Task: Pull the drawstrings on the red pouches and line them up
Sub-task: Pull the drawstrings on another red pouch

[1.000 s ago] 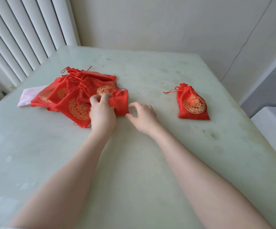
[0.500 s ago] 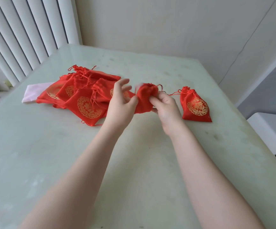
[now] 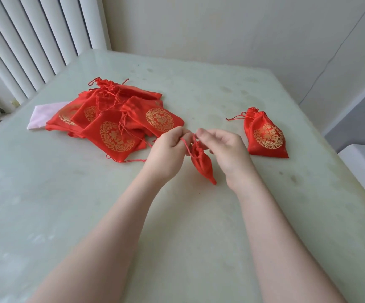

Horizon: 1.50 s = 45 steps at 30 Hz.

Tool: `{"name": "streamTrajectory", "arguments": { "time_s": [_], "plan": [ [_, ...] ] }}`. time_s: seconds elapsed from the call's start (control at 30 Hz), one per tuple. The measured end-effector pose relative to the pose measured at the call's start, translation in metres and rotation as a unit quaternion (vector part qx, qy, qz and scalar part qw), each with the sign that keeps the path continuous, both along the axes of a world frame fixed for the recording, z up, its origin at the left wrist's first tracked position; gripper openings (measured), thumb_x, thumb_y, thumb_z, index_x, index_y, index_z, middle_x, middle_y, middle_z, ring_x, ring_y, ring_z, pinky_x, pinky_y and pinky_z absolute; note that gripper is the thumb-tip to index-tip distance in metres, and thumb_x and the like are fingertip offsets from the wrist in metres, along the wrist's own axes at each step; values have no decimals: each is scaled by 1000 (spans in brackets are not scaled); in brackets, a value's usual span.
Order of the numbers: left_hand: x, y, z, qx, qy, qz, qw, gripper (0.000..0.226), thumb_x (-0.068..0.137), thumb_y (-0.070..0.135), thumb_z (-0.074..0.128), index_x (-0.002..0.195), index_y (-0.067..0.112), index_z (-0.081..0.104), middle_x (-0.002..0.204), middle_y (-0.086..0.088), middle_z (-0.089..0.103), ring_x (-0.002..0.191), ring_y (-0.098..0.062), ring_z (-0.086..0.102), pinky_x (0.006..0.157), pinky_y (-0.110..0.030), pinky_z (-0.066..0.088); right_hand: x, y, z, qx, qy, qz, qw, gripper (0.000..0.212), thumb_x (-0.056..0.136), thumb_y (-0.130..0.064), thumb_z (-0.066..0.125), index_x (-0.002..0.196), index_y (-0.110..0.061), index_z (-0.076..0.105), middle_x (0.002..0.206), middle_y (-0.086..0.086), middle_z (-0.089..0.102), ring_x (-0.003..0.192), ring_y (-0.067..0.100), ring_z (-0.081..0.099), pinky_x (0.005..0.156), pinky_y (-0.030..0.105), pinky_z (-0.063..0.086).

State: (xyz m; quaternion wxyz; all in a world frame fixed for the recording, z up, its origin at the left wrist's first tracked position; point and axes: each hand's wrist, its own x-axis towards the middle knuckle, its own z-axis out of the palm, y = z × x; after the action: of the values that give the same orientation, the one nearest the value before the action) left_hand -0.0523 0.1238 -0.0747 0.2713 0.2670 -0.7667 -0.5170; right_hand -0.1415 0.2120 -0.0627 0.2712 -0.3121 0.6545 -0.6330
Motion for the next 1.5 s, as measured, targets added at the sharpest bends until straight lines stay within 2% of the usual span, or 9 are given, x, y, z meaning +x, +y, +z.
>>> {"name": "streamTrajectory", "arguments": {
  "time_s": [0.17, 0.3, 0.43, 0.6, 0.73, 1.03, 1.27, 1.4, 1.5],
  "plan": [
    [-2, 7, 1, 75, 24, -17, 997, 24, 97, 9, 39, 77, 13, 51, 63, 3, 50, 57, -13, 48, 63, -30, 44, 1, 7, -6, 55, 18, 21, 998, 7, 81, -9, 69, 80, -15, 64, 80, 16, 71, 76, 30, 68, 76, 39, 53],
    [-2, 9, 0, 121, 48, -18, 991, 24, 98, 6, 35, 81, 15, 50, 50, 11, 47, 50, -8, 44, 55, -22, 41, 1, 13, -4, 71, -4, 45, 996, 16, 81, 1, 63, 76, -13, 65, 66, 3, 68, 60, 10, 63, 65, 20, 49],
    [0, 7, 4, 160, 76, 10, 984, 28, 94, 0, 36, 74, 15, 49, 46, 10, 38, 44, -8, 33, 48, -21, 30, -5, 16, 3, 11, -24, -46, 999, 22, 87, 1, 56, 71, -14, 61, 44, -14, 58, 43, -7, 51, 48, 4, 37],
    [11, -6, 9, 205, 67, -72, 974, 24, 67, 13, 43, 44, 20, 40, 51, 2, 19, 47, -13, 14, 46, -25, 13, -20, 24, 8, -113, -110, -115, 981, 26, 95, -9, 46, 75, -18, 59, 70, -9, 68, 78, 7, 61, 82, 22, 45],
    [11, -10, 9, 273, 129, -111, 947, 35, 94, 15, 42, 62, 17, 29, 46, 10, 21, 42, -8, 14, 44, -21, 13, -20, 22, 6, -200, -239, -83, 946, 24, 98, -13, 39, 79, -16, 52, 61, -6, 63, 67, 7, 63, 72, 20, 49],
    [-2, -6, -3, 402, 156, -31, 902, 32, 97, 17, 41, 65, 14, 41, 38, 11, 20, 35, -4, 17, 42, -18, 14, -28, 18, 0, -256, -404, -163, 863, 27, 98, -8, 38, 73, -10, 48, 41, -6, 31, 35, 7, 36, 55, 23, 55],
    [6, -7, 9, 417, 176, -13, 891, 32, 96, 28, 46, 66, 16, 53, 50, 8, 29, 47, -6, 33, 47, -14, 31, -12, 17, 8, -143, -235, -82, 958, 26, 99, -12, 39, 81, -8, 57, 46, -8, 28, 40, 5, 27, 51, 19, 43],
    [7, 3, 20, 314, 171, -52, 932, 30, 95, 26, 46, 71, 16, 61, 53, 4, 42, 52, -9, 40, 53, -16, 33, 7, 19, 11, -40, -23, 18, 999, 11, 88, -18, 60, 80, -18, 69, 68, 6, 51, 45, 4, 39, 54, 33, 45],
    [8, 7, 20, 237, 166, -50, 956, 27, 86, 29, 59, 63, 19, 68, 62, -4, 48, 59, -11, 41, 59, -23, 31, 8, 20, 11, -3, 62, 18, 998, 16, 84, -7, 64, 77, -22, 68, 58, -6, 54, 46, 8, 38, 48, 17, 36]
  ]
}}
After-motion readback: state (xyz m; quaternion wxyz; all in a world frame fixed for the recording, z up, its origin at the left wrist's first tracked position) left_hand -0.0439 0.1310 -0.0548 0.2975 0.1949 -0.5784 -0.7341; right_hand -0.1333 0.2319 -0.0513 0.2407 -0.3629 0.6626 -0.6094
